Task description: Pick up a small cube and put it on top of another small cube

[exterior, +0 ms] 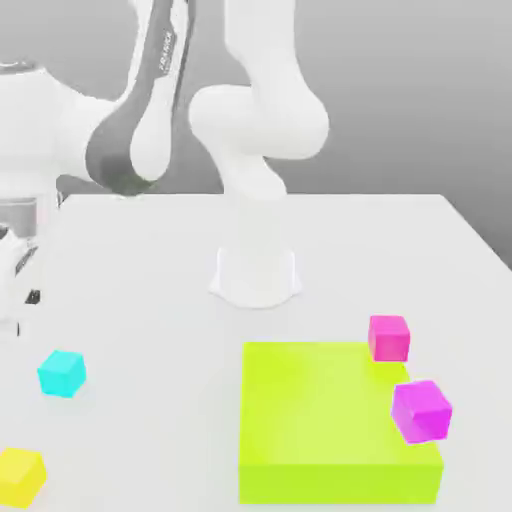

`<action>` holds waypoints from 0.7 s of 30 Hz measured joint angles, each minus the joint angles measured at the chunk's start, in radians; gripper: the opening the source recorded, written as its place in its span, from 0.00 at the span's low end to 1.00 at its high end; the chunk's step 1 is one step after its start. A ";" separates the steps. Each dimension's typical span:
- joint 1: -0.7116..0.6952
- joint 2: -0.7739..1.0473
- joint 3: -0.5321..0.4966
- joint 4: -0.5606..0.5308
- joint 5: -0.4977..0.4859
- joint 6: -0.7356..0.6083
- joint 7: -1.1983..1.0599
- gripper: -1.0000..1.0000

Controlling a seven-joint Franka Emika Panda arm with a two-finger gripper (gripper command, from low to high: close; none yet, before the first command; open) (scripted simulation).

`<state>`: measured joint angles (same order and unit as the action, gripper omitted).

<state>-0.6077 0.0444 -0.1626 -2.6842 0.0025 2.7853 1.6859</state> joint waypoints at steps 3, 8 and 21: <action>-0.030 0.109 0.014 -0.016 0.080 0.072 0.003 0.50; -0.094 0.283 0.091 0.014 0.150 0.210 -0.042 0.00; -0.066 0.095 0.042 -0.023 0.058 0.062 0.028 0.00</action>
<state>-0.6734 0.1397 -0.1208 -2.7073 0.0601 2.8473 1.7138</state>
